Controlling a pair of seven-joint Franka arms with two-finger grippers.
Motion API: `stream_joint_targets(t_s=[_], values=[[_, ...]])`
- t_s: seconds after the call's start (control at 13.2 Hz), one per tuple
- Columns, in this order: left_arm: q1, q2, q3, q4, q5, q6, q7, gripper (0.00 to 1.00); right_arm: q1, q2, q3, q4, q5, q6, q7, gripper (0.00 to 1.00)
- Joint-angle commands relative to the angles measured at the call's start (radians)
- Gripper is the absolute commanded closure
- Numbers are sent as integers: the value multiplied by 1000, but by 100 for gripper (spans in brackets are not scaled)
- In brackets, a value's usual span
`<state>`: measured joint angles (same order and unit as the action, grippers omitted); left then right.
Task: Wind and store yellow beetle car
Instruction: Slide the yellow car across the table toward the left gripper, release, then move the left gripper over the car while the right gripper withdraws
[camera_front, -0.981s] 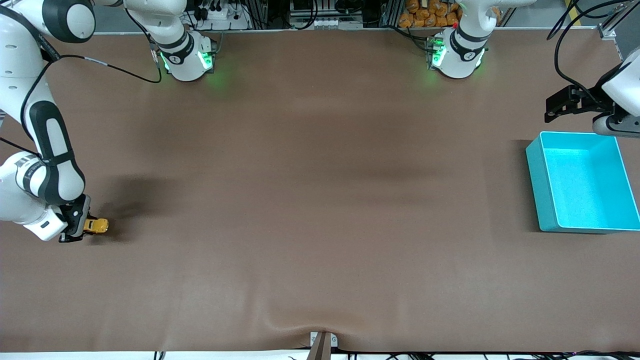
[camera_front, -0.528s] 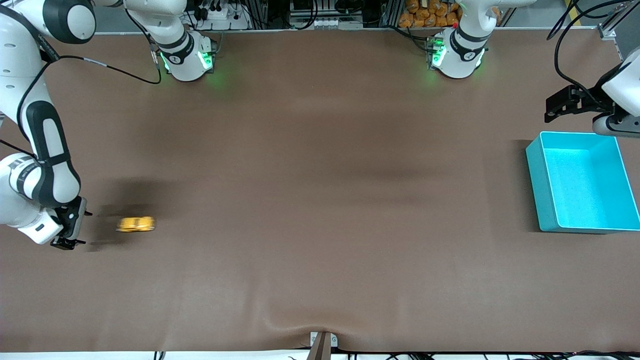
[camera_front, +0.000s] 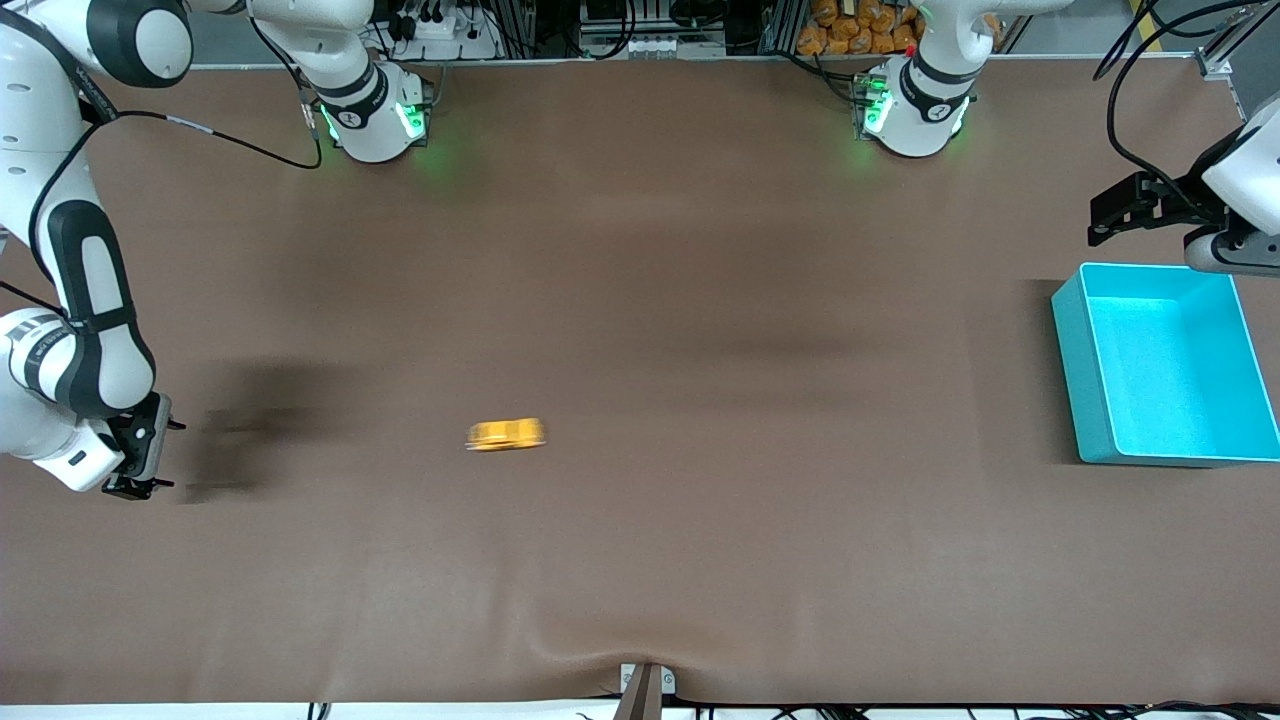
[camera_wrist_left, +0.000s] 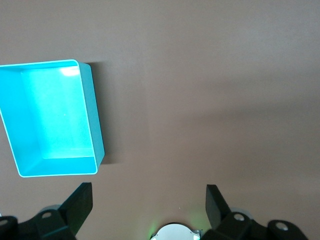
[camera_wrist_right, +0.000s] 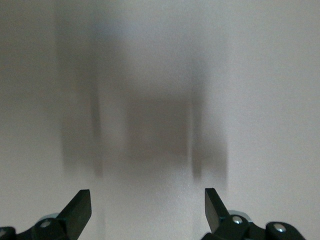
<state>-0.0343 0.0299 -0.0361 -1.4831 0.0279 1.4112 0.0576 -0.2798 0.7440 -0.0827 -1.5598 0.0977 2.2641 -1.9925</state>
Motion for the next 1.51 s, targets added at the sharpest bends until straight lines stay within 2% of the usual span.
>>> stream_joint_targets(t_s=[0.0, 0.98, 1.21, 1.43], values=[[-3, -11, -1, -13, 1, -6, -12, 0, -1, -11, 3, 6, 10, -38, -9, 0], [-10, -13, -2, -40, 1, -6, -56, 0, 4, -34, 15, 3, 10, -115, 9, 0], [-15, -13, -13, -71, 1, -6, -137, 0, 8, -40, 15, 1, 11, -139, 23, 0], [-70, 10, -16, -95, -10, 17, -353, 0, 8, -66, 15, -17, 13, -153, 62, 0]])
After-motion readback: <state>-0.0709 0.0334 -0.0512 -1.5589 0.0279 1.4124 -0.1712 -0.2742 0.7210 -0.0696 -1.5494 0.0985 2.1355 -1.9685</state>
